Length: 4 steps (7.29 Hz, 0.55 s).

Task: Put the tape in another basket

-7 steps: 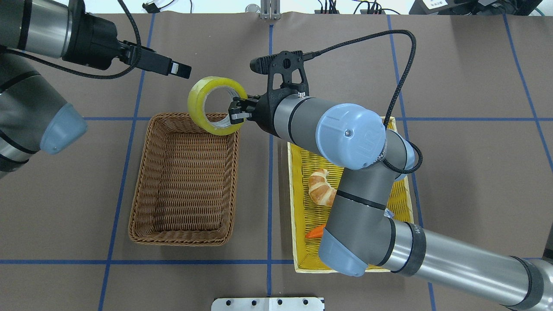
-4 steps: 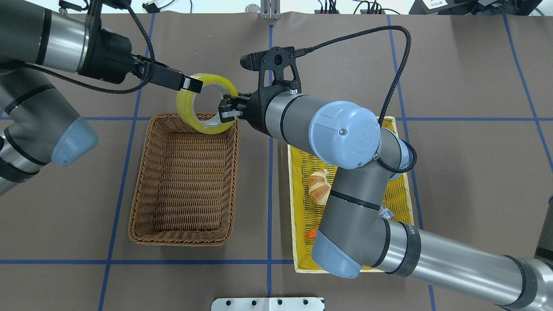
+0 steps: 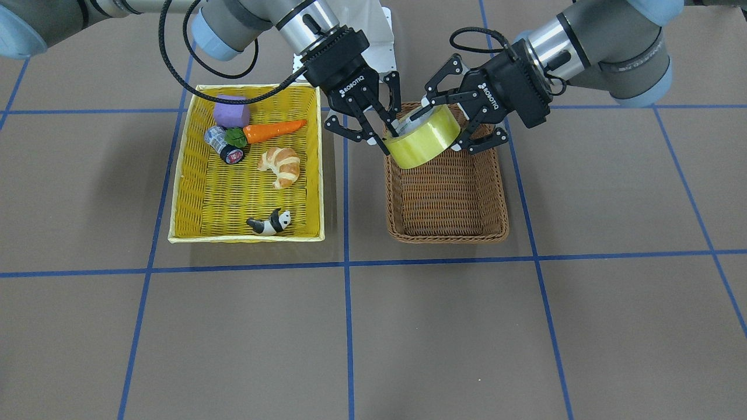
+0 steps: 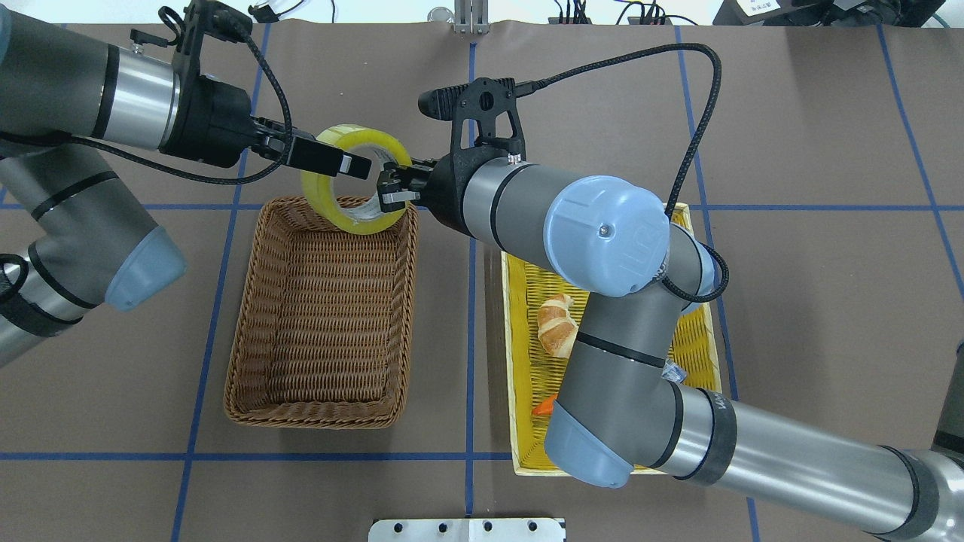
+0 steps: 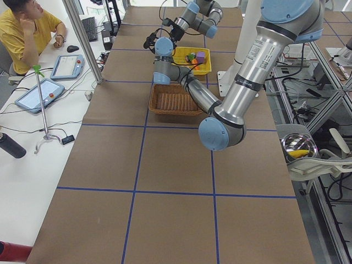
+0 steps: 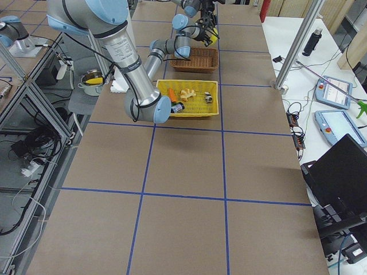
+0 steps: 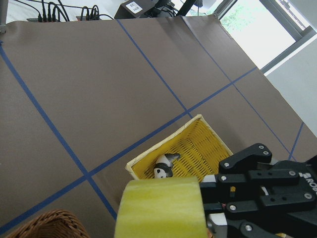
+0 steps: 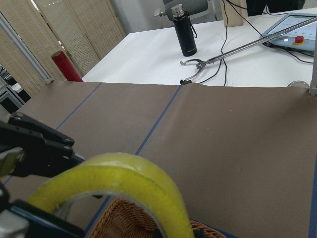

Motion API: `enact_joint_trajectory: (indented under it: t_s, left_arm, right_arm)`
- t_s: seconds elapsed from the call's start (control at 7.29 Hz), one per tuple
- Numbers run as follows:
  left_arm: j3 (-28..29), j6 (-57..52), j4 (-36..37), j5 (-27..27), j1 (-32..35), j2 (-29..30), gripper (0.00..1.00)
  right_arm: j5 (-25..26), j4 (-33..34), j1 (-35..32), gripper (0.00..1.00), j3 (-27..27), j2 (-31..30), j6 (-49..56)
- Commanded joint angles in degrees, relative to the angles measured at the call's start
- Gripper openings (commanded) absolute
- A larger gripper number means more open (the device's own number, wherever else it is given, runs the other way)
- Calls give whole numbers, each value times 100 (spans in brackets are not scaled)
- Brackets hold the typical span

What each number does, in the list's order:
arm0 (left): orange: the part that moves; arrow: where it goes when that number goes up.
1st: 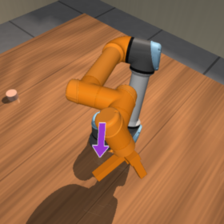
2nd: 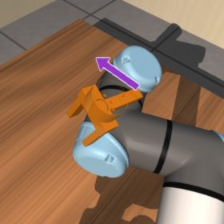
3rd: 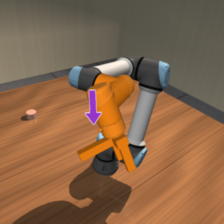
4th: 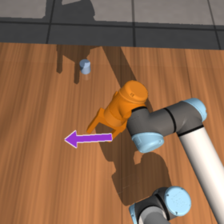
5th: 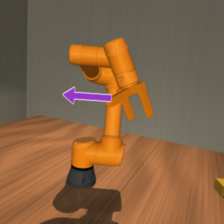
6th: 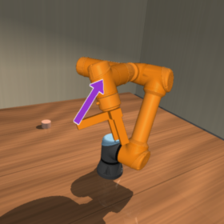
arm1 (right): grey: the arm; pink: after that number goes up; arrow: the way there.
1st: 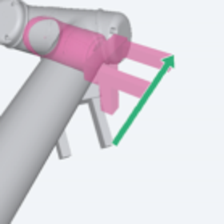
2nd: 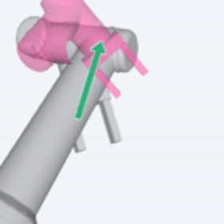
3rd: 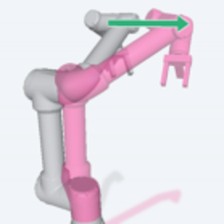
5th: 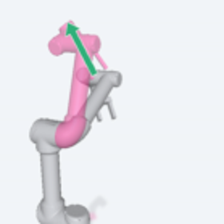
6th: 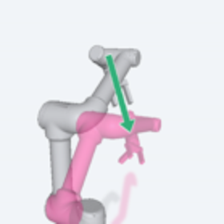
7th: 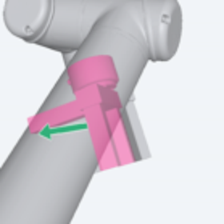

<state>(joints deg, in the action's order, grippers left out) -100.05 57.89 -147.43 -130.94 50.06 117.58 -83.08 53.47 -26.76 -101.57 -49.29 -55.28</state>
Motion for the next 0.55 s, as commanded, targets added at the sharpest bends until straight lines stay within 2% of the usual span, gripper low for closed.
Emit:
enact_joint_trajectory:
  t_s: [0.0,0.27,0.41]
  left_arm:
    - [-6,258,-40,148,30,10,0]
    - [3,372,-40,217,91,2,0]
    - [3,468,-40,218,92,-77,0]
  right_arm:
    - [-68,-240,74,99,-422,-421,-18]
    - [-706,-231,-109,99,-653,-634,-27]
    - [-1206,-109,-537,99,-636,-861,-36]
